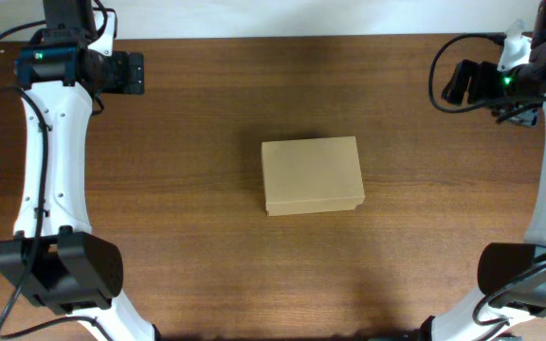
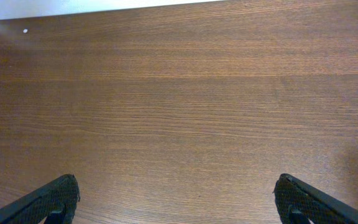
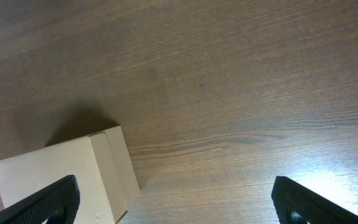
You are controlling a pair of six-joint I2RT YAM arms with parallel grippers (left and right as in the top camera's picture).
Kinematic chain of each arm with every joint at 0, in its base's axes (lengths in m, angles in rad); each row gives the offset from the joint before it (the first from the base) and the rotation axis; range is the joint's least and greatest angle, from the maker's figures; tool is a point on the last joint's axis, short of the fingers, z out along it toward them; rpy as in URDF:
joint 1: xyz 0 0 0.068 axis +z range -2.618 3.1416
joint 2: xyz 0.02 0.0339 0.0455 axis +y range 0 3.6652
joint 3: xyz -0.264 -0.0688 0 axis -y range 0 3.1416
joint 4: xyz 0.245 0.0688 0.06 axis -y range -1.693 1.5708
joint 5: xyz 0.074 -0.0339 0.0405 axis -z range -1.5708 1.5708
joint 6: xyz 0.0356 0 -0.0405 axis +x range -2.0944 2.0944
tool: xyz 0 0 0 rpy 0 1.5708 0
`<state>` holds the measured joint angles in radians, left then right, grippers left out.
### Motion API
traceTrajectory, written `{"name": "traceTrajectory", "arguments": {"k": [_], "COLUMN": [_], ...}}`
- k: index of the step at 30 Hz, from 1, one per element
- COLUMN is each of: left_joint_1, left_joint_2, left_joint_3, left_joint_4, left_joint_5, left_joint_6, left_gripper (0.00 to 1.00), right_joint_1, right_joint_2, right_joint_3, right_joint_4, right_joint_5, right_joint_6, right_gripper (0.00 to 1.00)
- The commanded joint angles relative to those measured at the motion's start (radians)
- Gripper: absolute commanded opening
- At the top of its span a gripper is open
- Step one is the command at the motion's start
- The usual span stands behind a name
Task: Pack container
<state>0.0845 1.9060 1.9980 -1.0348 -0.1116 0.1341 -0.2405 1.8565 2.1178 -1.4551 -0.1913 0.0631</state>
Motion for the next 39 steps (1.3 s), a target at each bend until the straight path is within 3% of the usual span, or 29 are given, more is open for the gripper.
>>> {"name": "traceTrajectory", "arguments": {"k": [1, 8, 12, 15, 21, 23, 29, 39], "left_joint_1": [0.002, 0.002, 0.002, 0.002, 0.002, 0.002, 0.002, 0.002], "left_joint_2": [-0.004, -0.004, -0.004, -0.004, -0.004, -0.004, -0.004, -0.004], "left_joint_3": [0.014, 0.014, 0.014, 0.014, 0.014, 0.014, 0.014, 0.014], "left_joint_4": [-0.002, -0.002, -0.002, -0.002, -0.002, -0.002, -0.002, -0.002], "left_joint_5": [0.010, 0.010, 0.010, 0.010, 0.010, 0.010, 0.010, 0.010], "left_joint_6": [0.002, 0.002, 0.002, 0.002, 0.002, 0.002, 0.002, 0.002], "left_gripper": [1.00, 1.00, 1.00, 1.00, 1.00, 1.00, 1.00, 1.00], "right_joint_1": [0.004, 0.020, 0.039, 0.080, 0.197, 0.214, 0.189, 0.170], "right_joint_2": [0.000, -0.034, -0.156, -0.309, -0.716, -0.842, -1.223, -1.764], "right_joint_3": [0.013, 0.013, -0.035, -0.207, -0.766, -0.925, -1.312, -1.732], "right_joint_4": [0.000, -0.002, 0.155, 0.395, 0.993, 1.104, 1.164, 1.184], "right_joint_5": [0.009, 0.032, 0.032, 0.023, 0.024, 0.023, 0.047, 0.095], "right_joint_6": [-0.006, -0.006, -0.002, -0.002, -0.003, -0.003, -0.003, -0.002], "right_gripper": [0.99, 0.99, 0.99, 0.99, 0.99, 0.99, 0.99, 0.99]}}
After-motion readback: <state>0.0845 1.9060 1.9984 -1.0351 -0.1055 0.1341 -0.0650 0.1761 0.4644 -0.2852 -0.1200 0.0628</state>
